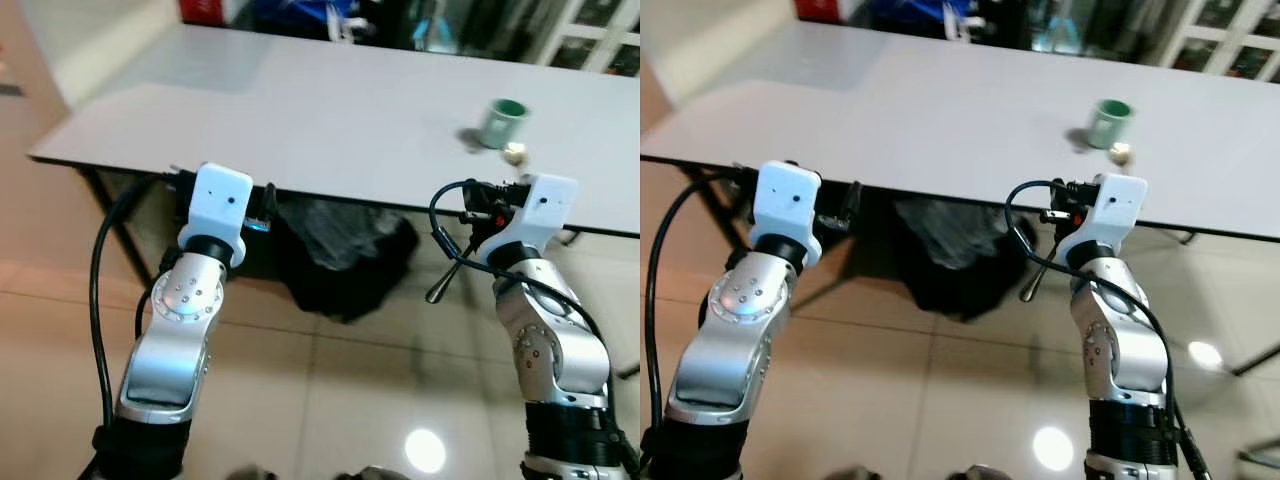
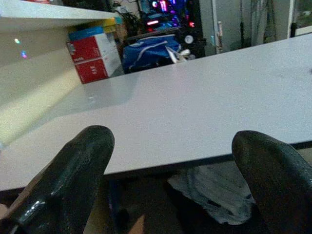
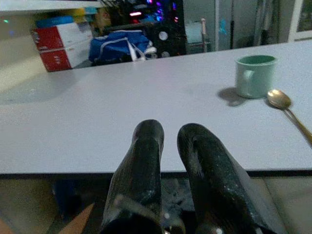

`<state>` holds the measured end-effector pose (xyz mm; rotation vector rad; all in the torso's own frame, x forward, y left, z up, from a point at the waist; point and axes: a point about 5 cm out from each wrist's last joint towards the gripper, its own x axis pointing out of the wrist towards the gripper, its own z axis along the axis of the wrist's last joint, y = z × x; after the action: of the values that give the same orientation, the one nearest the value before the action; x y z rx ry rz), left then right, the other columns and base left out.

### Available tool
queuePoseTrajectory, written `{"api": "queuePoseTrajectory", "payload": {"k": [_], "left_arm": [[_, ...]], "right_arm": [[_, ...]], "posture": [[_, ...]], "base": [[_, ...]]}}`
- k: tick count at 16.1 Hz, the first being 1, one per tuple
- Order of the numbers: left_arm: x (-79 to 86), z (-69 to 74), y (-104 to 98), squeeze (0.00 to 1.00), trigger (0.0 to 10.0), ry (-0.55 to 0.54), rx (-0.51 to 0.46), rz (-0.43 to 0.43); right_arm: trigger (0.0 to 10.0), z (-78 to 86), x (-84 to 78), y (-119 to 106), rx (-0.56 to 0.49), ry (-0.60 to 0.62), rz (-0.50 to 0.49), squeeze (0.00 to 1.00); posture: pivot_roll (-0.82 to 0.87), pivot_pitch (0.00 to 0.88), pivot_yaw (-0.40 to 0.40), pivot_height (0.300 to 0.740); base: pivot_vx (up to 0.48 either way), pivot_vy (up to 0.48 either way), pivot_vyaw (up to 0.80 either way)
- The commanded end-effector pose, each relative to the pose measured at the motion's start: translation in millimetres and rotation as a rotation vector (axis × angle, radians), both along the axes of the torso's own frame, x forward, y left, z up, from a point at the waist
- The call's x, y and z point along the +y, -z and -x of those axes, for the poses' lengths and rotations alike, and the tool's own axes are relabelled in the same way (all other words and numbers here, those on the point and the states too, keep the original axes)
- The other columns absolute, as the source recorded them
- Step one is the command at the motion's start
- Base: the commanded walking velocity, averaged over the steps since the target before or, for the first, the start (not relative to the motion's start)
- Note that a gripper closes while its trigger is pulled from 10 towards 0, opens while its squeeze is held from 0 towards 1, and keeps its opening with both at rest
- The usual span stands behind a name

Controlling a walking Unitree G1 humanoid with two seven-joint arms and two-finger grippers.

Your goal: Setting the table

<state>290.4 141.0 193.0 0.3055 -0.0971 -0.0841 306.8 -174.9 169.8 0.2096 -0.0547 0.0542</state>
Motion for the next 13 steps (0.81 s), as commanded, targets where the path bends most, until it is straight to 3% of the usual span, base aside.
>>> {"api": "queuePoseTrajectory", "payload": {"k": [1,5,7,9,11,13], "left_arm": [[1.7,0.4,-0.1,0.00,10.0,-0.007,0.000,-0.006],[-7.2,-3.1,1.7,0.00,10.0,0.013,0.004,0.012],[-13.5,-4.8,2.7,0.00,10.0,0.046,0.022,0.039],[-15.6,-3.2,-1.3,0.00,10.0,0.072,-0.001,0.028],[-12.8,-4.3,2.7,0.00,10.0,0.097,0.040,-0.010],[-10.1,-5.8,-4.1,0.00,10.0,0.109,0.015,0.032]], "right_arm": [[10.0,1.8,7.7,-8.6,-0.030,-0.018,-0.005,0.00],[10.0,6.6,18.8,-6.7,-0.020,-0.044,-0.017,0.00],[10.0,8.4,16.2,-2.2,0.007,-0.017,-0.020,0.00],[10.0,5.1,13.9,2.0,0.035,0.004,-0.026,0.00],[10.0,2.0,18.2,0.7,0.057,-0.004,-0.047,0.00],[10.0,0.4,21.4,-5.7,0.044,-0.012,-0.063,0.00]], "posture": [[-0.05,0.077,-0.022,0.740],[-0.07,0.069,-0.004,0.740],[-0.06,0.077,-0.005,0.740],[-0.04,0.083,-0.003,0.740],[-0.03,0.095,-0.002,0.740],[-0.04,0.100,0.005,0.740]], "base": [[0.000,-0.480,0.00],[0.000,-0.480,0.00],[0.000,-0.461,0.00],[0.000,0.000,0.00],[0.000,0.000,0.00],[0.337,0.000,0.00]]}}
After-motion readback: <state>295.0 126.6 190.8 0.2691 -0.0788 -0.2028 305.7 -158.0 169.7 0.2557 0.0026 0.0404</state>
